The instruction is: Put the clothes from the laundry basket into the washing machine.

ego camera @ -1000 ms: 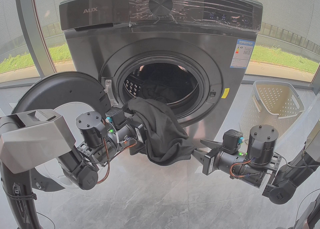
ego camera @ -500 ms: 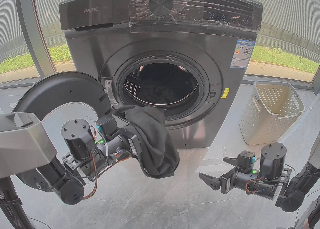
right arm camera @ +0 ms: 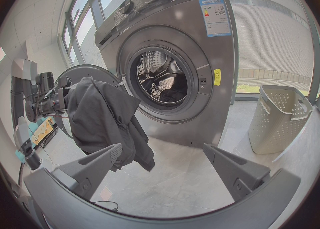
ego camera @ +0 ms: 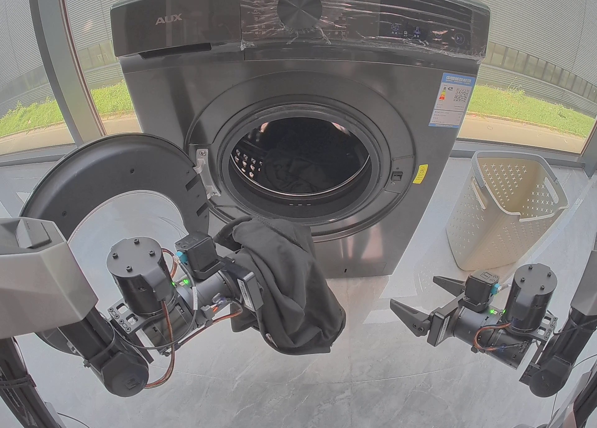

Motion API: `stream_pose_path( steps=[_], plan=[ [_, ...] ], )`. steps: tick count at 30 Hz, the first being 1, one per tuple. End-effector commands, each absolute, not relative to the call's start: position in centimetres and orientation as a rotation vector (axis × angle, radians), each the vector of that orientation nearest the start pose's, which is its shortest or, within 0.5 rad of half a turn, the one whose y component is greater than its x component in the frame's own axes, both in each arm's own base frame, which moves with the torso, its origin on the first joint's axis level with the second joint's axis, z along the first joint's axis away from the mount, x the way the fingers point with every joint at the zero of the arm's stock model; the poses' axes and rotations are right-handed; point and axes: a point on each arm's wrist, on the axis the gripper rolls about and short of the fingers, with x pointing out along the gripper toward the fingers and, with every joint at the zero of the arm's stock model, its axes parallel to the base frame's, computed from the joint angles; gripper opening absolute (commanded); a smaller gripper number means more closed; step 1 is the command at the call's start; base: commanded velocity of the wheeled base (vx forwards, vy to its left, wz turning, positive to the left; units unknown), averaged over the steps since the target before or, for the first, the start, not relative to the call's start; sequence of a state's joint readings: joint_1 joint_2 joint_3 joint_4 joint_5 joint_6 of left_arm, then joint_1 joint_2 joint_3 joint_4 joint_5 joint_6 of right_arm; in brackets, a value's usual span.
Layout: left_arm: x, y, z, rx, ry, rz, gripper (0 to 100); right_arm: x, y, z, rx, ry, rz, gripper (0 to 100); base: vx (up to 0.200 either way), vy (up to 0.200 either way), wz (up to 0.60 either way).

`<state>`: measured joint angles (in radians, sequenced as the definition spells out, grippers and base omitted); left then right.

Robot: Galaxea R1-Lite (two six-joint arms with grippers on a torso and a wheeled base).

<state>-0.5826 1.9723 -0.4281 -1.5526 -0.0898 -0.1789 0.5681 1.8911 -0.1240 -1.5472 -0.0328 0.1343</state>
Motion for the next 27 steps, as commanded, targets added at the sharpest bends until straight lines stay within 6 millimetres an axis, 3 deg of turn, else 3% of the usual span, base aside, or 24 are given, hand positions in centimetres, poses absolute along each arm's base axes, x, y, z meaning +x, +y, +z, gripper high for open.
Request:
stream_pose_path(
  steps=[1,18,24,27],
  plan=[
    [25.4,-16.92,10.0,-0.17,0.057,-0.664,0,20.72,12.55,6.67,0.053,0.275,0.494,100,0.0,0.0,0.0],
    [25.93,-17.53,9.66,-0.119,0.032,-0.546,0,21.21,13.15,6.92,0.057,0.25,0.503,100,0.0,0.0,0.0],
    [26.01,-17.58,9.59,-0.117,0.031,-0.542,0,21.21,13.15,6.92,0.057,0.251,0.504,100,0.2,0.0,0.0],
    [26.11,-17.64,9.33,-0.115,0.038,-0.54,0,21.18,13.23,6.84,0.057,0.254,0.507,100,0.0,0.0,0.0]
  ],
)
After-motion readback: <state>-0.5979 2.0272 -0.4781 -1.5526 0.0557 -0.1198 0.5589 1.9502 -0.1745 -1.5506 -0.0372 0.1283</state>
